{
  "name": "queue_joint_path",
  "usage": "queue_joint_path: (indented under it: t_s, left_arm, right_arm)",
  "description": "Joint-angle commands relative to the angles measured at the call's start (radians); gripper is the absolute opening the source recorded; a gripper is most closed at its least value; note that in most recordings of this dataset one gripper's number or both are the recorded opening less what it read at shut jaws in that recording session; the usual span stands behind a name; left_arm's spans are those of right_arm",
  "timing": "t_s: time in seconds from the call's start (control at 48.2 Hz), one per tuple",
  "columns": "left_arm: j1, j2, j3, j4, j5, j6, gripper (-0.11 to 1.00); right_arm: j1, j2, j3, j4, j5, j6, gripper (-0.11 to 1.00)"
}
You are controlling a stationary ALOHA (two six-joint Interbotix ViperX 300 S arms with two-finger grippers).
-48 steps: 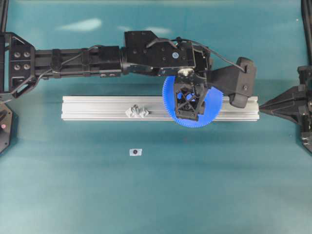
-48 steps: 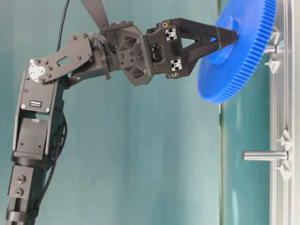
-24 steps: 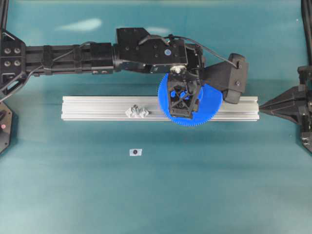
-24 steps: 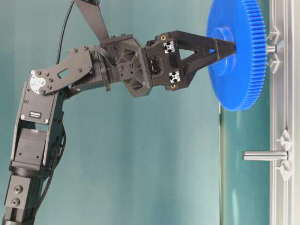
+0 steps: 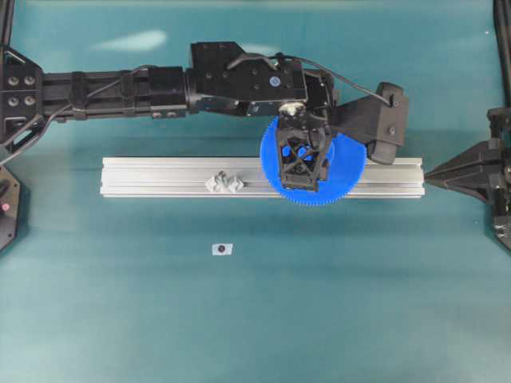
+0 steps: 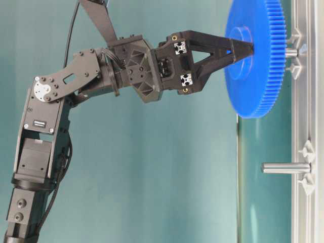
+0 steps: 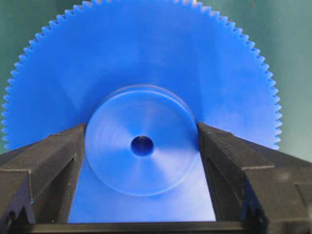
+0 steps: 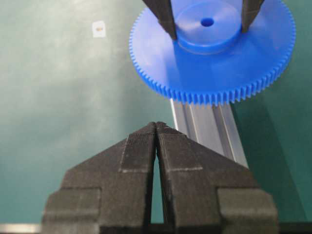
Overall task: Insert the large gear onto the shaft.
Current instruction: 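Align the gear's center hole above the right metal shaft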
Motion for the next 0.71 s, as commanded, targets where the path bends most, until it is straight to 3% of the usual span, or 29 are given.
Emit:
queue_joint_path:
  t_s: [0.0, 0.685]
  left_arm:
    - [0.038, -0.021, -0.021, 0.008, -0.005, 0.003, 0.76]
    - [0.009, -0.011, -0.034, 0.005, -0.006, -0.020, 0.76]
  right_arm:
    - [-0.003, 0.006, -0.011, 0.002, -0.005, 0.012, 0.09]
    - [-0.003, 0.006, -0.012, 0.000, -0.003, 0.012, 0.09]
